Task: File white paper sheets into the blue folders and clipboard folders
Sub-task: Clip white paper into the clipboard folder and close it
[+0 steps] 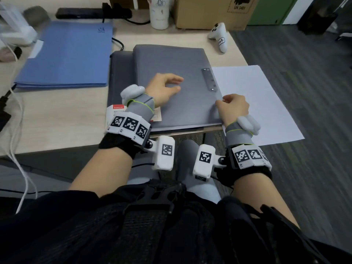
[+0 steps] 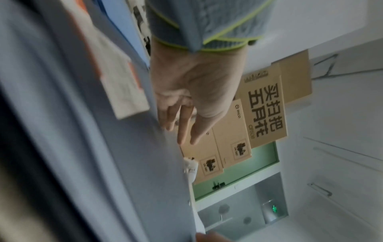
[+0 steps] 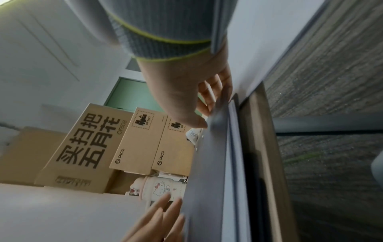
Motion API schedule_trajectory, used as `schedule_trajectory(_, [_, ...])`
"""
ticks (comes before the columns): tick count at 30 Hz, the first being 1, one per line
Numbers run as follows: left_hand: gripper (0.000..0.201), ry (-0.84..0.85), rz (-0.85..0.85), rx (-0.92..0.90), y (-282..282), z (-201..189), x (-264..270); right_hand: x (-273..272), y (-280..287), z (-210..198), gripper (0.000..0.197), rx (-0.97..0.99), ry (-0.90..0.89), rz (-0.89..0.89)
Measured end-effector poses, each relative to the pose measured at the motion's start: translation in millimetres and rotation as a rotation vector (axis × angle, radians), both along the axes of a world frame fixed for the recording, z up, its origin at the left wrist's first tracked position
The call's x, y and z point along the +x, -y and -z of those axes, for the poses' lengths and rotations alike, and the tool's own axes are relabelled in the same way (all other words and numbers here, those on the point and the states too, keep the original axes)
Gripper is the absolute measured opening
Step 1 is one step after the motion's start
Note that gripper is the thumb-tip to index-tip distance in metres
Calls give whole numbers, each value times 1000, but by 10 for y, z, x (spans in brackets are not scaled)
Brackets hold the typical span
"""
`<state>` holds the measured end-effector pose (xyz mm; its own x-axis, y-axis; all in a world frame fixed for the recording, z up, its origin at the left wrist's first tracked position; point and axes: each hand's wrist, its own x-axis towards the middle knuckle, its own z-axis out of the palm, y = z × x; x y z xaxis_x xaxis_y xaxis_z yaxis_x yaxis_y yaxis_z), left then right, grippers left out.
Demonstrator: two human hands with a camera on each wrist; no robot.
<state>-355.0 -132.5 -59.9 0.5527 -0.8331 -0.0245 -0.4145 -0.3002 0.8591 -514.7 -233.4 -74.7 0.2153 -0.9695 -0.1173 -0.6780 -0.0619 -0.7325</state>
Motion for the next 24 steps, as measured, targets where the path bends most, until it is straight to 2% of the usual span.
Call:
schedule_trajectory(2, [37, 131, -136, 52, -101, -59, 134, 49, 26, -35, 33, -21, -51, -36])
schedule_trajectory(4, [41, 238, -287, 198, -220, -37, 293, 111, 43, -61, 35, 1, -88, -74])
schedule_trajectory(6, [43, 315, -369, 374, -335, 23, 429, 174, 68, -71, 27, 46, -111, -110])
schedule_trajectory(7, [42, 332, -402, 445, -394, 47, 470, 203, 73, -76, 22, 73, -115, -115])
schedule_trajectory(9, [40, 303, -450, 481, -472, 82, 489, 240, 92, -80, 30, 123, -82, -104])
schedule_trajectory(11, [43, 196, -485, 390, -518, 141, 504, 275, 84, -84, 44, 142, -34, -76])
schedule_trajectory(15, [63, -199, -530, 171, -583, 149, 500, 294, 58, -56, 48, 102, 46, -20])
schedule_trajectory(20, [48, -512, -520, -16, -711, 114, 596, 385, 30, -55, 46, 28, 130, 36])
schedule_trajectory(24, [51, -617, -535, -88, -807, 84, 635, 568, -53, -54, 48, 14, 236, 70])
